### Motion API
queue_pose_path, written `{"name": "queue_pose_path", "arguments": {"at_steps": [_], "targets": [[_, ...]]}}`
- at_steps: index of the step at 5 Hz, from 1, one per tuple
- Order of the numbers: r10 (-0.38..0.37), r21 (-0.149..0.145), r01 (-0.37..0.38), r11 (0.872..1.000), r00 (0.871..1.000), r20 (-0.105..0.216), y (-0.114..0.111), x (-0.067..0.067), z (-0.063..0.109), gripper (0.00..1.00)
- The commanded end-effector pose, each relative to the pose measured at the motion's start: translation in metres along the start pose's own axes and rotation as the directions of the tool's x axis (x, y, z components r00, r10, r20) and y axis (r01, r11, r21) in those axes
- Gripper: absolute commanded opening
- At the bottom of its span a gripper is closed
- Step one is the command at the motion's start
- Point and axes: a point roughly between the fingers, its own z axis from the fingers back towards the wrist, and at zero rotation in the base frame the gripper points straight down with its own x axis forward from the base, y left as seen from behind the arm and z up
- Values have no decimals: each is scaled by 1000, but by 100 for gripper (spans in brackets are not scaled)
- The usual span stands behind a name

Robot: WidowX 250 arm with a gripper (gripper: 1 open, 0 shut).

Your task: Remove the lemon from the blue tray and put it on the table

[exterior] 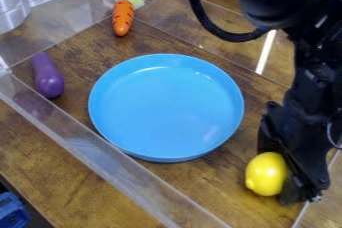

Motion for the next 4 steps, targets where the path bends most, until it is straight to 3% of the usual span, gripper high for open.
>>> {"name": "queue_pose_path", "arguments": {"at_steps": [1,2,4], "targets": [[28,12,-28,1000,999,31,8,2,13,0],[49,10,-49,999,998,39,9,1,15,100],[82,3,-82,997,995,50,10,0,20,100]]}}
